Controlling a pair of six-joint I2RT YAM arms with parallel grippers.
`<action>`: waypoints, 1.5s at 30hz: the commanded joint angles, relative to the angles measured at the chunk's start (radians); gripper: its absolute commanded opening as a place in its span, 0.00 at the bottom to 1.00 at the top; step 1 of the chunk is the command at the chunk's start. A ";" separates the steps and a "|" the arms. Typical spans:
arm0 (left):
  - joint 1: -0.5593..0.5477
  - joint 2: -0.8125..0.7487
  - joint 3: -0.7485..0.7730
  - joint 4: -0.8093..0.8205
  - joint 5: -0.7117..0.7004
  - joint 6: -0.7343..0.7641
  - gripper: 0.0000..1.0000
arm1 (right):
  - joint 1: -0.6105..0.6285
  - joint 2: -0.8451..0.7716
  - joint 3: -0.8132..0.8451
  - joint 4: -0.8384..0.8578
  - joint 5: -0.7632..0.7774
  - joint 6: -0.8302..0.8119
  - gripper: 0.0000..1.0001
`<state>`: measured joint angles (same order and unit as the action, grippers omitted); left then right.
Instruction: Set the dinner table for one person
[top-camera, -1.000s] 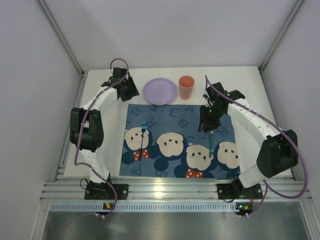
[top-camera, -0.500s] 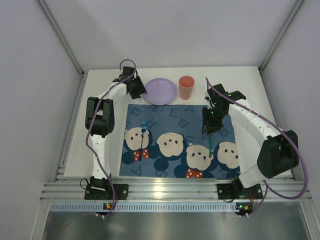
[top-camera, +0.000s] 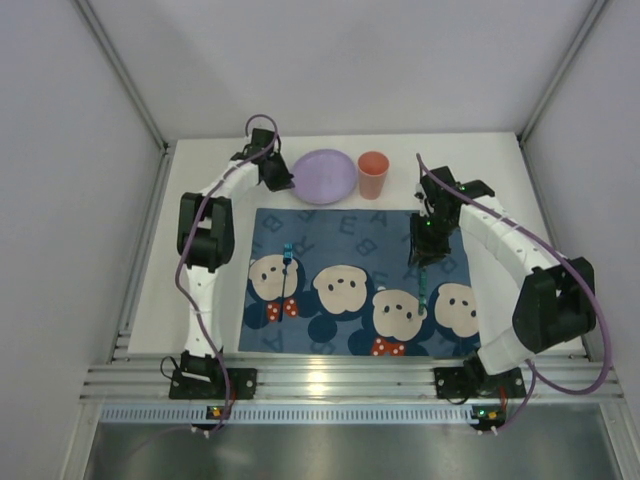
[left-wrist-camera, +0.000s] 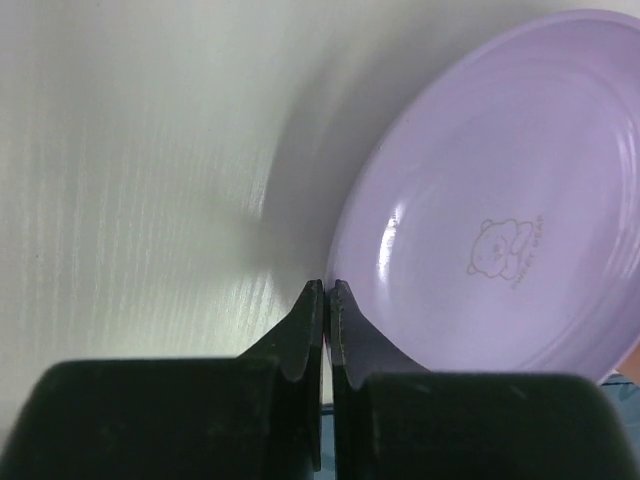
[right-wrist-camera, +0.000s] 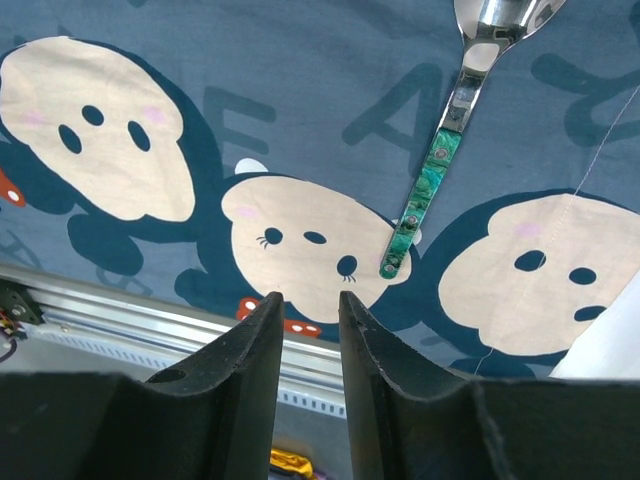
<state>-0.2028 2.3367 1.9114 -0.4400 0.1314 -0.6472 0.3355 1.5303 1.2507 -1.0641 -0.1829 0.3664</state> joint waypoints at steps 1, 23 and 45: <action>0.003 -0.045 0.048 -0.009 -0.019 0.032 0.00 | -0.009 0.002 0.023 0.000 -0.010 -0.004 0.29; -0.061 -0.634 -0.509 0.021 0.033 0.135 0.00 | -0.009 -0.094 0.032 0.029 -0.058 0.005 1.00; -0.524 -0.757 -0.862 0.012 -0.118 0.061 0.00 | -0.009 -0.306 -0.140 0.032 -0.056 0.014 1.00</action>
<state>-0.7074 1.6329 1.0760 -0.4625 0.0376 -0.5571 0.3351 1.2671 1.1191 -1.0420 -0.2348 0.3714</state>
